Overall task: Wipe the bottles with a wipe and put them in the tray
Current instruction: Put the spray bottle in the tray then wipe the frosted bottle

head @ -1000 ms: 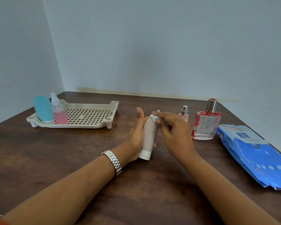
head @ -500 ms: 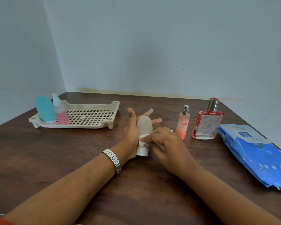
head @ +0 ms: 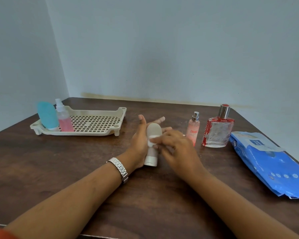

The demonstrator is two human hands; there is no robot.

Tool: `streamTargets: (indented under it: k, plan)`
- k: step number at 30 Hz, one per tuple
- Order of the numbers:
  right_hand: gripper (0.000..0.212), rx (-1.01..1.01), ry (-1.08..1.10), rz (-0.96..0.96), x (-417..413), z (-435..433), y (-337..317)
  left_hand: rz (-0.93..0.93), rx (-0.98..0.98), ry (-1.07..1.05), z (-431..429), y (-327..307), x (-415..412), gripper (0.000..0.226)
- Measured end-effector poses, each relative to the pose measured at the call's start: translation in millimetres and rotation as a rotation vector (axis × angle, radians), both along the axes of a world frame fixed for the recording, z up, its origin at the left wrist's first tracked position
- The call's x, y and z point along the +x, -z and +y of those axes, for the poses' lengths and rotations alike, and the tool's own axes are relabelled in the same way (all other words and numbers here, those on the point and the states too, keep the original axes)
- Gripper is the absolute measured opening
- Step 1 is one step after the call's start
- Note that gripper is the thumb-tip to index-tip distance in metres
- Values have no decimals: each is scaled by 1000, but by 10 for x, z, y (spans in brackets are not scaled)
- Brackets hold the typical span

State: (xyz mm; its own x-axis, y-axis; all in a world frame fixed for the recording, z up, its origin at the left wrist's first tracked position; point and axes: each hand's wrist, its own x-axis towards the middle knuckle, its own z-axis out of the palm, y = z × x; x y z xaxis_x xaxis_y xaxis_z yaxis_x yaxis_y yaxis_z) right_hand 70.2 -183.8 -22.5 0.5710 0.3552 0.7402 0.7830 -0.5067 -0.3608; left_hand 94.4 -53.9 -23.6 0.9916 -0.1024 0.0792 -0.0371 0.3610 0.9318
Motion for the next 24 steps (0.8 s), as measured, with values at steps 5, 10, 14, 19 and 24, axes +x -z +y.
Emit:
streamTargets:
  k: [5,10,14,19,24]
  plan:
    - [21,-121,-90,39,-55,1,20,26,-3,-29,66,-29,32,69]
    - [21,183,51,18,63,-32,-33,33,24,44,5,-34,-41,69]
    - [18,395,76,191,88,-37,-74,35,28,54,-41,-39,-78,68]
    - [15,376,-46,294,54,0,-28,7,-114,-24,13,-71,-24,73]
    - [19,181,-60,140,4,-1,5,24,-193,-49,72,-87,3,70]
